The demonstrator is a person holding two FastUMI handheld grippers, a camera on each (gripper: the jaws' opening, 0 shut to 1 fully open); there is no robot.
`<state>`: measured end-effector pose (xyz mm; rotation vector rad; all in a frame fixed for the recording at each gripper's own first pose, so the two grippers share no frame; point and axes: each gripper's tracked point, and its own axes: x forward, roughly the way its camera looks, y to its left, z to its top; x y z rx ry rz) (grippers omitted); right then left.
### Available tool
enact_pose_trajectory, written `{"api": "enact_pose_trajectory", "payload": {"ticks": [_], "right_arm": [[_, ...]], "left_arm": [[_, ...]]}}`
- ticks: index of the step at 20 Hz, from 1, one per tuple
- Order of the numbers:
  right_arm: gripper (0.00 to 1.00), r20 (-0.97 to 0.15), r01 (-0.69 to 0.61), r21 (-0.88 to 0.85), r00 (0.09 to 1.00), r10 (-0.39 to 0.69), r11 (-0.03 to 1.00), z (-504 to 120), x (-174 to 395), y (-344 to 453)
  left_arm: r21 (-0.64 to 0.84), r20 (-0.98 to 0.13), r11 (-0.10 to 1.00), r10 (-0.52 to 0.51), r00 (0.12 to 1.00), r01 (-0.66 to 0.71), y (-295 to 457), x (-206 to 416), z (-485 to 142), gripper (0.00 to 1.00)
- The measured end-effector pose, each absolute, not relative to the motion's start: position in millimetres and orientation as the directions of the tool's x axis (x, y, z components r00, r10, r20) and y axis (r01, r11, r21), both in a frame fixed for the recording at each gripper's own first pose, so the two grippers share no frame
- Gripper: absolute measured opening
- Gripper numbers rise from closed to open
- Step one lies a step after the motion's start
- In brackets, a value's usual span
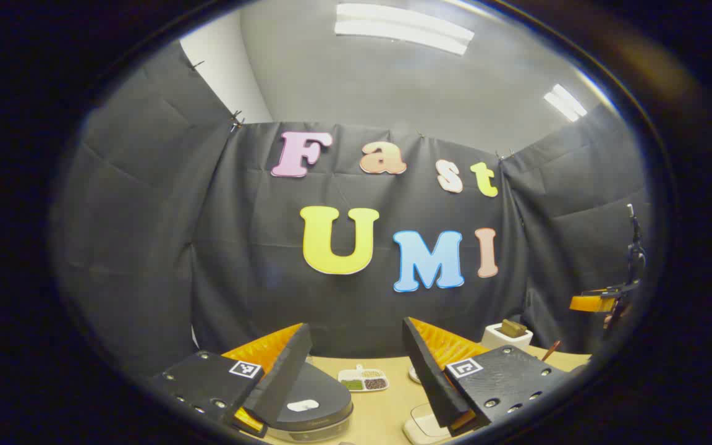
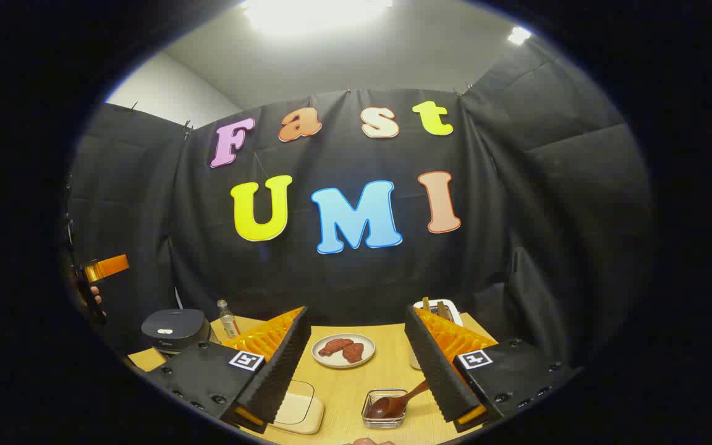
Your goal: Close the left gripper, press the button to open the rice cooker; take a wooden spoon from the chopstick holder with the right hand, scoop a spoonful of rice and pour it into the rice cooker, then put the wooden spoon back into the chopstick holder.
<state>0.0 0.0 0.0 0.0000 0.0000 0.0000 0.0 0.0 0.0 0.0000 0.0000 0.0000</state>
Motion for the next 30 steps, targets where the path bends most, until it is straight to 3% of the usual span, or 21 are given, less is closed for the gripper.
{"api": "enact_pose_trajectory", "payload": {"ticks": [6, 9, 15, 30], "right_arm": [[0.98, 0.003, -0.050, 0.029, 0.999, 0.049, 0.998, 11.8, 5.9, 4.8], [0.98, 0.045, -0.030, 0.028, 0.999, 0.029, 0.999, 26.6, 4.9, -7.3], [0.98, 0.027, -0.036, 0.008, 0.999, 0.036, 0.999, 16.5, 7.8, -11.5], [0.98, 0.079, 0.009, -0.021, 0.997, -0.007, 1.000, 11.4, -10.0, -21.4]], "left_arm": [[0.036, -0.026, 0.999, 0.022, 0.999, -0.021, -1.8, 7.3, -13.9, 0.90], [0.052, -0.008, 0.997, 0.054, 0.998, -0.054, 9.1, 5.2, -9.9, 0.93], [0.062, 0.011, 0.993, 0.096, 0.995, -0.096, 28.0, -4.5, -6.3, 0.90], [0.028, -0.036, 0.998, 0.049, 0.998, -0.048, 20.1, 14.7, -18.8, 0.90]]}}
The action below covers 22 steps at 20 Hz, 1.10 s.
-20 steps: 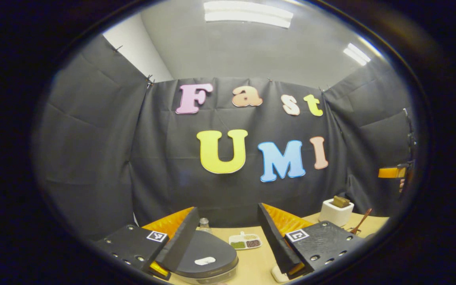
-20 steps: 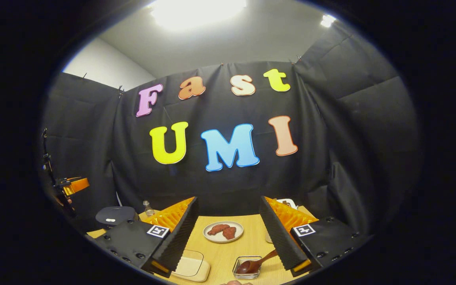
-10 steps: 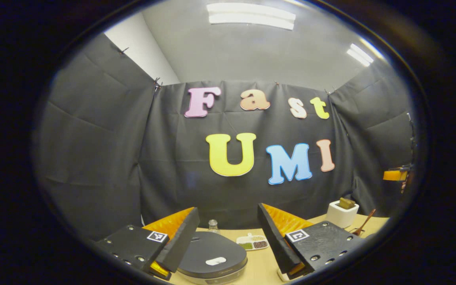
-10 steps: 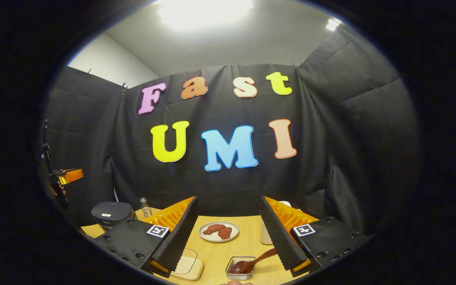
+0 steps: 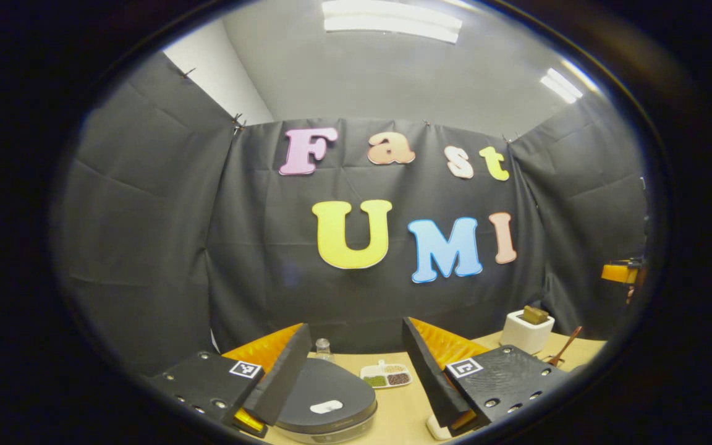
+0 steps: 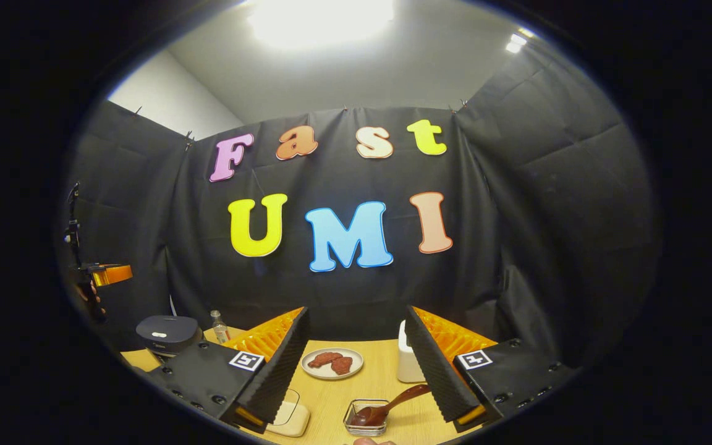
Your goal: Close the left gripper, press the button to open the rice cooker; take a wooden spoon from the chopstick holder with the right hand, scoop a spoonful of rice and pour it into the rice cooker, then put the wooden spoon back into the chopstick holder.
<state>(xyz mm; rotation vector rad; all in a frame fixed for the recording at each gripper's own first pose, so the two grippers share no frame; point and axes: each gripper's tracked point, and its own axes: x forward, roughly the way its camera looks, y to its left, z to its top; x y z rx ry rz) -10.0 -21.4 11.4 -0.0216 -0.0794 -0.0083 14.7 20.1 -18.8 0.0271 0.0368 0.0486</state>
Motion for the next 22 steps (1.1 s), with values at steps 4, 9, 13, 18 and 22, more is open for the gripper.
{"api": "enact_pose_trajectory", "payload": {"ticks": [4, 9, 13, 18, 22], "right_arm": [[0.98, 0.052, 0.012, -0.080, 0.999, -0.008, 0.997, -4.9, -4.5, -15.0], [0.98, 0.035, -0.026, -0.096, 0.999, 0.030, 0.995, -21.1, -1.9, 3.4], [0.98, 0.017, -0.031, -0.108, 0.999, 0.033, 0.994, -34.5, 0.5, 10.3], [0.98, -0.004, -0.028, -0.109, 1.000, 0.028, 0.994, -47.8, 0.4, 10.3], [0.98, -0.021, -0.012, -0.076, 1.000, 0.010, 0.997, -58.9, -2.3, 3.2]], "left_arm": [[0.021, -0.086, 0.999, 0.041, 0.995, -0.039, 22.5, 21.7, -35.0, 0.64], [0.028, -0.199, 0.998, 0.068, 0.978, -0.063, 43.6, 34.5, -63.4, 0.16], [0.011, -0.291, 0.998, 0.059, 0.955, -0.059, 50.9, 39.4, -86.6, 0.01], [-0.033, -0.392, 0.999, 0.023, 0.920, -0.039, 52.2, 39.7, -115.6, 0.00], [-0.059, -0.474, 0.997, 0.013, 0.881, -0.047, 60.6, 48.1, -145.2, 0.01]]}}
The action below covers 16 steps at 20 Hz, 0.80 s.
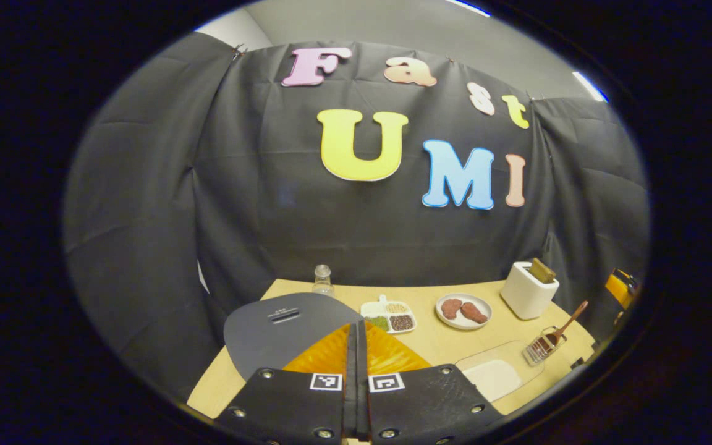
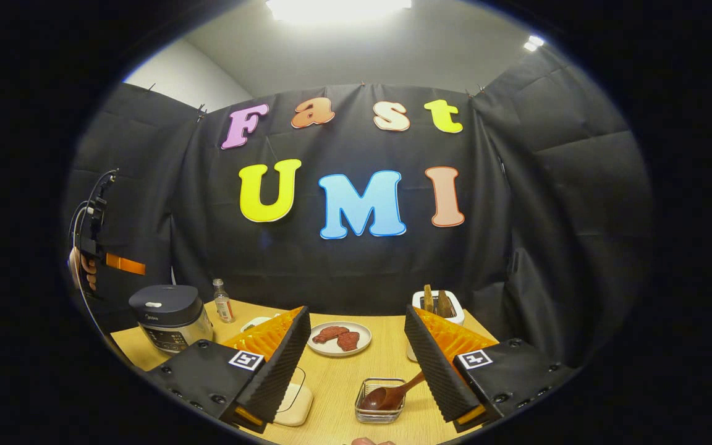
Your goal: Close the left gripper, press the button to open the rice cooker; take a wooden spoon from the chopstick holder with the right hand, scoop a spoonful of rice and pour it into the rice cooker, then put the wooden spoon back into the chopstick holder.
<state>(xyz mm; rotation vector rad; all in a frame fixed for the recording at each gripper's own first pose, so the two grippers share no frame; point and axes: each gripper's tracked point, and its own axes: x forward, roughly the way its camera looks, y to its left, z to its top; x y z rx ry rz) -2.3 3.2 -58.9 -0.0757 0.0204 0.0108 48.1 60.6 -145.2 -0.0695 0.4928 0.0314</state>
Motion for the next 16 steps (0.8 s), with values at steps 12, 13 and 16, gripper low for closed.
{"api": "enact_pose_trajectory", "payload": {"ticks": [12, 13, 16], "right_arm": [[0.98, -0.024, -0.048, -0.047, 0.999, 0.047, 0.998, -75.3, -5.5, 10.5], [0.98, -0.029, -0.056, -0.038, 0.998, 0.055, 0.998, -78.6, -5.3, 12.2], [0.98, -0.036, -0.050, -0.037, 0.998, 0.048, 0.998, -84.1, -5.5, 8.7]], "left_arm": [[-0.128, -0.652, 0.990, -0.045, 0.757, -0.051, 63.7, 40.9, -213.9, 0.01], [-0.121, -0.657, 0.992, -0.043, 0.753, -0.048, 62.7, 40.1, -216.4, 0.02], [-0.105, -0.663, 0.993, -0.032, 0.748, -0.051, 66.0, 38.7, -218.1, 0.00]]}}
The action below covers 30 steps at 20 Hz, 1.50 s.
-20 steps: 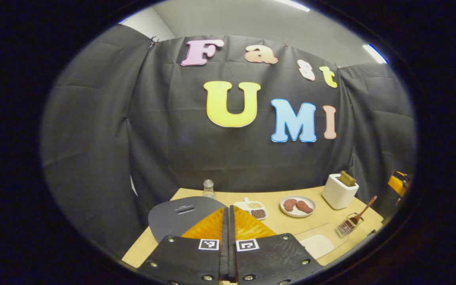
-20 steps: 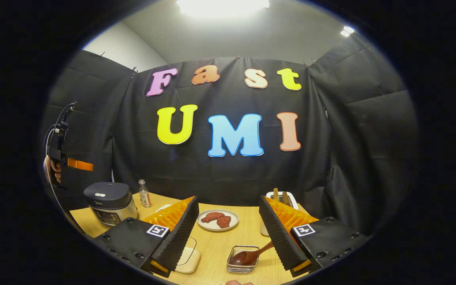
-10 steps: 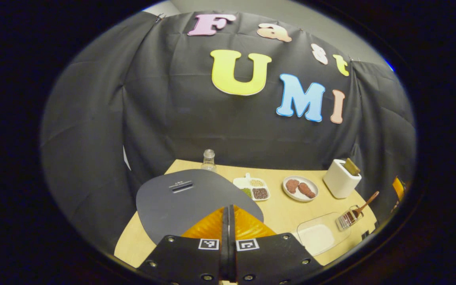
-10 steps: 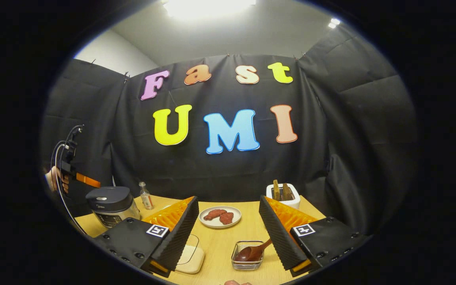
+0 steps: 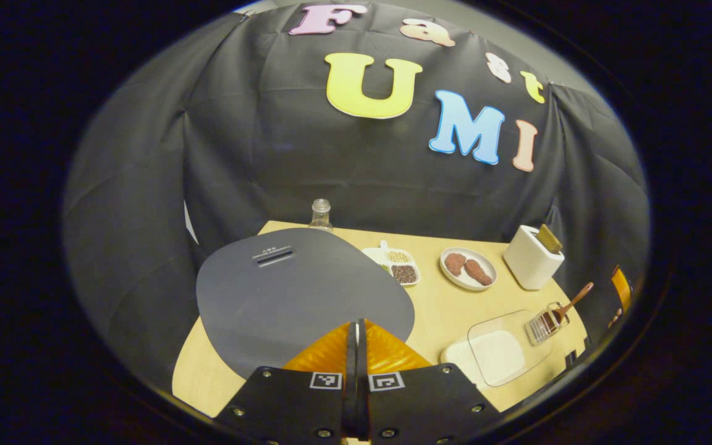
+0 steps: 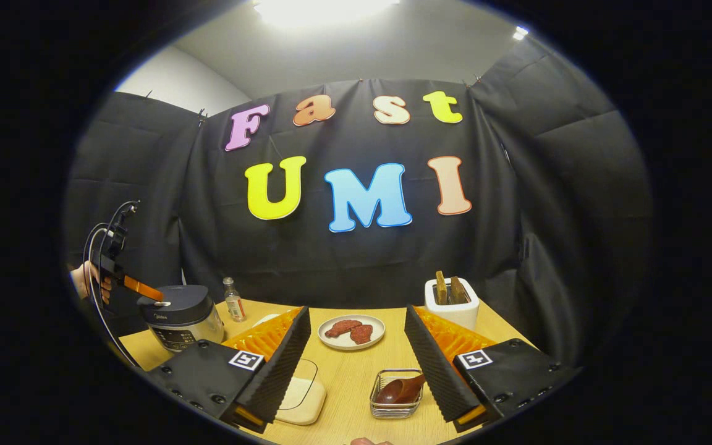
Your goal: Close the left gripper, press the button to open the rice cooker; take a wooden spoon from the chopstick holder with the right hand, scoop a spoonful of rice and pour it into the rice cooker, then put the wooden spoon back into the chopstick holder.
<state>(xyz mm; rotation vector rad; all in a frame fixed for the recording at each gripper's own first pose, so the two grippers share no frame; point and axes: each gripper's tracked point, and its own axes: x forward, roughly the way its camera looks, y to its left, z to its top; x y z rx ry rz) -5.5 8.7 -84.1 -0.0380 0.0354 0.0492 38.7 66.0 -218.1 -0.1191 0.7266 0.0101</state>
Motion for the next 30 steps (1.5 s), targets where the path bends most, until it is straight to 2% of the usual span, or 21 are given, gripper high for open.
{"api": "enact_pose_trajectory", "payload": {"ticks": [3, 6, 7, 8, 14, 19, 27, 30], "right_arm": [[0.98, -0.033, -0.040, -0.037, 0.999, 0.039, 0.999, -86.3, -4.6, 5.5], [0.98, -0.031, -0.074, 0.015, 0.997, 0.074, 0.997, -88.1, -3.8, 10.9], [0.93, -0.029, -0.071, 0.020, 0.997, 0.072, 0.997, -88.1, -3.1, 8.8], [0.98, -0.025, -0.067, 0.011, 0.997, 0.067, 0.998, -87.2, -3.0, 6.1], [0.98, -0.001, -0.035, -0.011, 0.999, 0.035, 0.999, -92.8, -3.4, -8.8], [0.98, -0.005, -0.013, 0.032, 1.000, 0.014, 0.999, -106.2, -3.3, -24.4], [0.98, -0.023, -0.006, 0.018, 1.000, 0.006, 1.000, -114.1, -4.3, -29.1], [0.98, -0.016, 0.013, 0.023, 1.000, -0.013, 1.000, -110.4, -4.2, -37.0]], "left_arm": [[-0.078, -0.672, 0.995, -0.012, 0.740, -0.055, 72.0, 38.3, -222.2, 0.01], [-0.080, -0.672, 0.995, -0.007, 0.741, -0.063, 74.5, 36.8, -224.0, 0.01], [-0.081, -0.674, 0.995, -0.006, 0.739, -0.066, 74.3, 35.9, -225.4, 0.01], [-0.082, -0.678, 0.994, -0.007, 0.735, -0.066, 74.1, 34.6, -226.6, 0.01], [-0.098, -0.697, 0.993, -0.020, 0.716, -0.068, 77.2, 33.4, -230.6, 0.02], [-0.009, -0.724, 0.999, 0.019, 0.689, -0.037, 75.9, 34.1, -232.2, 0.03], [-0.005, -0.713, 0.999, 0.032, 0.700, -0.050, 78.6, 32.5, -227.8, 0.02], [0.004, -0.674, 0.998, 0.052, 0.737, -0.066, 81.5, 32.7, -212.3, 0.02]]}}
